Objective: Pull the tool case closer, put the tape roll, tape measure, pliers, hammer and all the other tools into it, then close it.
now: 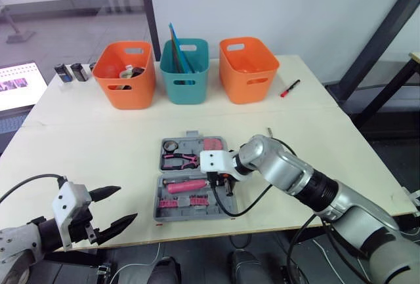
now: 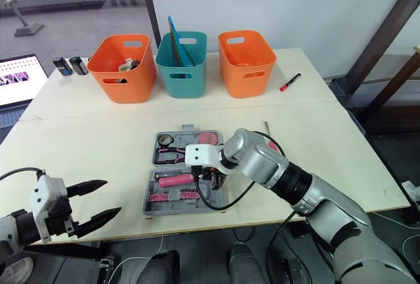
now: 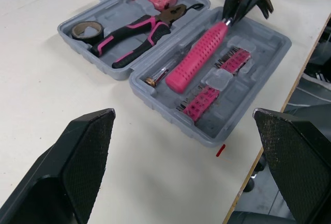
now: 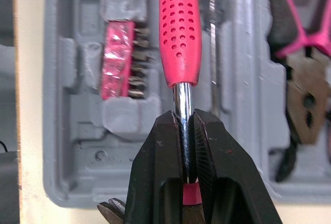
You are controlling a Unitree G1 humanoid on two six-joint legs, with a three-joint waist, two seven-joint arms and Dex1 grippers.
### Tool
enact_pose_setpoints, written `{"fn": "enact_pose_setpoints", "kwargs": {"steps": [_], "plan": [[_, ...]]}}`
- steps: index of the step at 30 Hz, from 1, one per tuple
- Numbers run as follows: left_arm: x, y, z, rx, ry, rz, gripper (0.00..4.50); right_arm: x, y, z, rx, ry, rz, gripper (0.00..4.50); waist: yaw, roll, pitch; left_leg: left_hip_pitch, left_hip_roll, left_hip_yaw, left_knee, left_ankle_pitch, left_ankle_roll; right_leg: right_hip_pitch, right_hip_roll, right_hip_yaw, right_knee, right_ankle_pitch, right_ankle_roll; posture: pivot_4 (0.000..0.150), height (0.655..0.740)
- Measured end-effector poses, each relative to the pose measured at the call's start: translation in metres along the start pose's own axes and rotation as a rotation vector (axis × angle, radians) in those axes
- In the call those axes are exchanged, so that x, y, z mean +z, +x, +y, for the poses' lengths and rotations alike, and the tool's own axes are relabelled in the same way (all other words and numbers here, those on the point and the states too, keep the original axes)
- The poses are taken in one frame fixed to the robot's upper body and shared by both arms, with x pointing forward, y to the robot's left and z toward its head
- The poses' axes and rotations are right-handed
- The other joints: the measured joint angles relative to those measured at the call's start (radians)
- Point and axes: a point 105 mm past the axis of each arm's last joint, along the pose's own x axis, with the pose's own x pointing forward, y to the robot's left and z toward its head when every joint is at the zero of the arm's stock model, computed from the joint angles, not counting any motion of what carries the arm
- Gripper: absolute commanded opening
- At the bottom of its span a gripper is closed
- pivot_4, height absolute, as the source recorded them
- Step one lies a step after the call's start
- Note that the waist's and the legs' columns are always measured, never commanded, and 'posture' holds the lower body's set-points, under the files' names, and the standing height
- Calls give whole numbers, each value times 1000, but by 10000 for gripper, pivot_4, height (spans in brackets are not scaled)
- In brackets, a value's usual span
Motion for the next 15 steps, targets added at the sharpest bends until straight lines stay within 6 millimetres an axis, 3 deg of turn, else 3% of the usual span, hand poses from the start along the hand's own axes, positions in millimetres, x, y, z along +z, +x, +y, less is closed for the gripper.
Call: {"fn": "enact_pose_setpoints", "kwargs": {"steps": [15], "plan": [[1,1,1,12,17,-12,45000,11,18,1,6,13,-12,171,-1,0,0,0,0,0,0,0,0,0,0,0,0,0,0,1500,7400]]}}
